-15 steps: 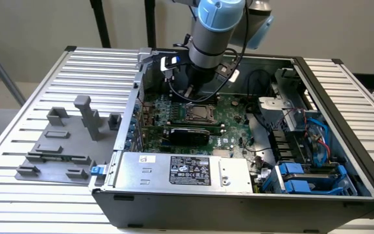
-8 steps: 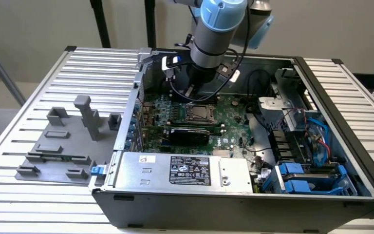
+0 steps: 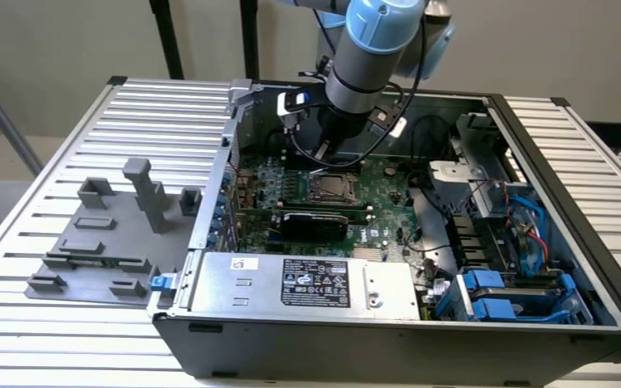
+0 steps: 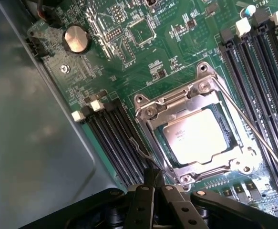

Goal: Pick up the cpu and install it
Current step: 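Install the first cpu locking lever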

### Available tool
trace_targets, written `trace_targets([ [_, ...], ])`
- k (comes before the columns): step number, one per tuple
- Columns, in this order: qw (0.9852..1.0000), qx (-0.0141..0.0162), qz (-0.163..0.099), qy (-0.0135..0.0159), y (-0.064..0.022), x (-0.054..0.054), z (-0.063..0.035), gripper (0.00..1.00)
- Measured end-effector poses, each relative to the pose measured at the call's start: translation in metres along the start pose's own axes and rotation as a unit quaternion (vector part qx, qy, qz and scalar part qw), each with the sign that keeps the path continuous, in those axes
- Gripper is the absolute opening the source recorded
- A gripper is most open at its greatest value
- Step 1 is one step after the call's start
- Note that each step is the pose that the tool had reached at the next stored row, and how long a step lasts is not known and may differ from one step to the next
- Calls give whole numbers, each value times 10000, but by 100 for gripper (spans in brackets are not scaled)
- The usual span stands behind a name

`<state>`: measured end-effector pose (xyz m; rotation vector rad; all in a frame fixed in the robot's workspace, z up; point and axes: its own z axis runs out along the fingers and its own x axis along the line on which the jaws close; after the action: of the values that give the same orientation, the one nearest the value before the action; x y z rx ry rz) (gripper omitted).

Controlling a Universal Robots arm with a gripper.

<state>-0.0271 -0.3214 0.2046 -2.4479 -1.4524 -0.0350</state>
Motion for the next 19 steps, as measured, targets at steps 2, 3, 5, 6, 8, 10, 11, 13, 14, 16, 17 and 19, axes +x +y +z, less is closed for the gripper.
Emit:
trace_targets([
  [2,10000,31,11,-19,3,2,-1,11],
  [3,10000,44,15,-26,2,2,-1,11],
  [5,10000,65,22,-36,3,2,0,11],
  [6,10000,74,25,-40,2,2,0,11],
  [8,9999,95,31,-50,4,0,0,11],
  [10,9999,109,36,-58,6,-5,-3,11],
  [11,9999,113,37,-60,7,-8,-5,11],
  [13,9999,119,40,-64,10,-14,-13,11],
  [14,9999,120,40,-66,11,-18,-17,11],
  [16,9999,122,41,-67,14,-24,-22,11],
  [17,9999,122,41,-68,14,-26,-23,11],
  [19,9999,121,41,-70,15,-26,-23,11],
])
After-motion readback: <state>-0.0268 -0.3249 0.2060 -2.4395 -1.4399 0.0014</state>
